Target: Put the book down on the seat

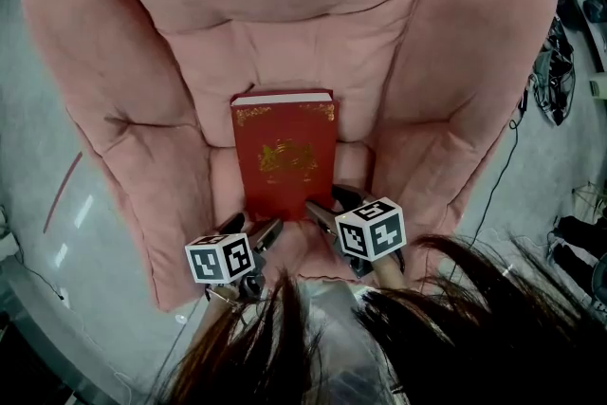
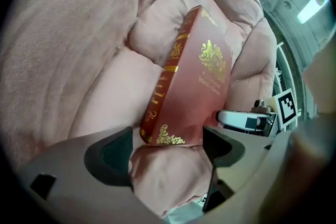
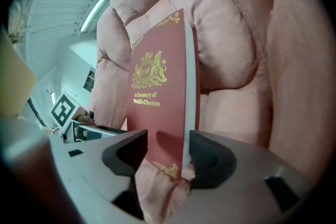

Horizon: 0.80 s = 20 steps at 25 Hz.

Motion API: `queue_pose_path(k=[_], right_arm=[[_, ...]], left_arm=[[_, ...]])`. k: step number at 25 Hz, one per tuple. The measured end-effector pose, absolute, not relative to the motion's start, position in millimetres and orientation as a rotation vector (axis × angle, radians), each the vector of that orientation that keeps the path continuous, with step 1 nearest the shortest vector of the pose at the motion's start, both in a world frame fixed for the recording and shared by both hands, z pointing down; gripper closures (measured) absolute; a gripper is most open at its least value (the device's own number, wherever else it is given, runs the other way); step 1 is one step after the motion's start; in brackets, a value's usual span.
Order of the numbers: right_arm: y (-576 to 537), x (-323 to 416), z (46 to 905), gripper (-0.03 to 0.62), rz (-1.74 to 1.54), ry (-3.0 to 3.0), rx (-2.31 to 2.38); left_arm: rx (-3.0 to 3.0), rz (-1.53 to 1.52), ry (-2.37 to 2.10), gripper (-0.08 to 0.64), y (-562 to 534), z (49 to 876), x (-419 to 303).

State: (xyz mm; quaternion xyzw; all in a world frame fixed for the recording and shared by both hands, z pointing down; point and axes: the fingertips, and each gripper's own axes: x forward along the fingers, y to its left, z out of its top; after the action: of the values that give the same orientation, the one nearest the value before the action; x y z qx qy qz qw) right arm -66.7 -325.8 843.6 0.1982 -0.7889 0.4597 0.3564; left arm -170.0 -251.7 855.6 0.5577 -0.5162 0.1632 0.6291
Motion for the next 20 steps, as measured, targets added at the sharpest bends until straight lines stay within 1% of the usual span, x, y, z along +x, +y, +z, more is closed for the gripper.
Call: queue_pose_path(k=[4, 8, 14, 20], right_arm=[[-321.2, -62.7, 841.7, 0.334, 1.212, -2.021, 0.525], [-312.8, -59.8, 838.3, 0.318, 1.219, -2.007, 0.542], [-290.2, -48.8, 839.4, 0.318, 1.203, -1.959, 0.579], [-259.6, -39.6, 838.5, 0.318, 1.26, -1.929, 0.6]], left_arm=[[1.264, 0.364, -1.187, 0.158, -241.7, 850.3, -171.6], [1.243, 0.342, -1.174, 0.16, -224.8, 843.8, -168.8], [1.196, 0.236, -1.079, 0.16, -196.7, 838.0, -153.6], [1.174, 0.235, -1.023, 0.16, -159.7, 837.5, -138.7]])
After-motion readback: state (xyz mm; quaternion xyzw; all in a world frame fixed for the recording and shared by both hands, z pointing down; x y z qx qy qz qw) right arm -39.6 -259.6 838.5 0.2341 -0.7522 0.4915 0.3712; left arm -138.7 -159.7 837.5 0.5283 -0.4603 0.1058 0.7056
